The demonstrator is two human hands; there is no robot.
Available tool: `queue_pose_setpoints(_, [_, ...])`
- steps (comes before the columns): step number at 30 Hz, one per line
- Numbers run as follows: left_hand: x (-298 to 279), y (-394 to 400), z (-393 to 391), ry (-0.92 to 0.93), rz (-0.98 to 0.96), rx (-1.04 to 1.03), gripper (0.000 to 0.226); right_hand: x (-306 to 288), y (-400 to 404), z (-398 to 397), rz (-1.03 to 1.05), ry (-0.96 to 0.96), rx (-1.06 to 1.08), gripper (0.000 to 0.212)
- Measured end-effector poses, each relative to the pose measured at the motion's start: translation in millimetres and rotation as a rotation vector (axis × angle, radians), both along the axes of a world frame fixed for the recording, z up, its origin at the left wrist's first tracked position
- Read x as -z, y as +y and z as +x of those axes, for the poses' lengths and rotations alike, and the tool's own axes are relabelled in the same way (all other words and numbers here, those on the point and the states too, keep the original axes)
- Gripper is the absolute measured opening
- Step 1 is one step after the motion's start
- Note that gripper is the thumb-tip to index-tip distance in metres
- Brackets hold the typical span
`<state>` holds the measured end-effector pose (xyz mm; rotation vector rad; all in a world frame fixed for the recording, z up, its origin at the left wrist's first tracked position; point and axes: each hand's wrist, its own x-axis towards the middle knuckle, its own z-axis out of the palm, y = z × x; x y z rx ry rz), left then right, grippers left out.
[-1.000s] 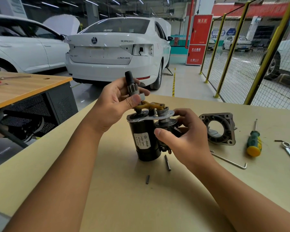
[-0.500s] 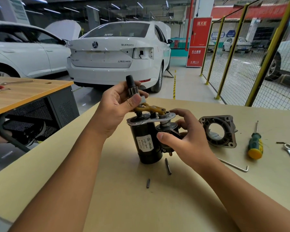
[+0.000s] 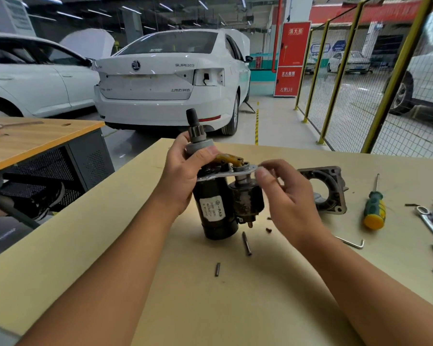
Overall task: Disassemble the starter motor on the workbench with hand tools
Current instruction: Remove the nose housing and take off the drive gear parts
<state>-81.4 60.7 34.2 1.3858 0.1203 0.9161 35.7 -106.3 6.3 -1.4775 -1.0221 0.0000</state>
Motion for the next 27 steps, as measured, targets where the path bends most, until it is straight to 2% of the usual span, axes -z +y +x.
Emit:
queue_pose_setpoints(3, [4.6,-3.5,4.1,-0.033,-0.157,-0.024,0.009,-13.2,-2.7,12.5,-0.154,0.098,0.079,0.037])
queue_pose_setpoints(5, [7.3,-3.6,4.6,-0.019,-0.216,-0.003,0.014,-20.8,-10.2,23.3,-0.402,0.151,0.078,0.026])
queue_pose_setpoints(7, [8.9,-3.9,4.4,-0.009,-0.231,0.038,0.017,-22.6,-22.2,30.2,-0.555,0.159,0.044,0.018])
queue_pose_setpoints(10, [10.4,-4.7,4.8,-0.032,-0.201,0.044,0.009,-16.1,-36.0,29.0,-0.669,0.0,0.054,0.012])
queue_pose_setpoints(11, [9.7,-6.0,4.6,-0.051,-0.203,0.033,0.003,-13.5,-37.7,25.5,-0.708,-0.081,0.055,0.011])
queue_pose_setpoints(13, [10.8,-5.8,5.4,-0.066,-0.23,0.002,0.006,-8.8,-36.3,16.2,-0.765,-0.289,0.066,0.011])
queue_pose_setpoints(19, [11.5,17.7,-5.5,-0.156,-0.451,-0.153,0.014,8.0,-27.9,-27.1,-0.769,-0.722,0.293,0.04])
queue_pose_setpoints(23, [16.1,48.8,-20.5,-0.221,-0.536,-0.263,0.016,26.5,-16.3,-76.2,-0.668,-0.849,0.169,0.049])
queue_pose_setpoints(27, [20.7,62.3,-27.3,-0.247,-0.566,-0.313,0.034,34.5,0.3,-81.5,-0.63,-0.957,0.176,0.035])
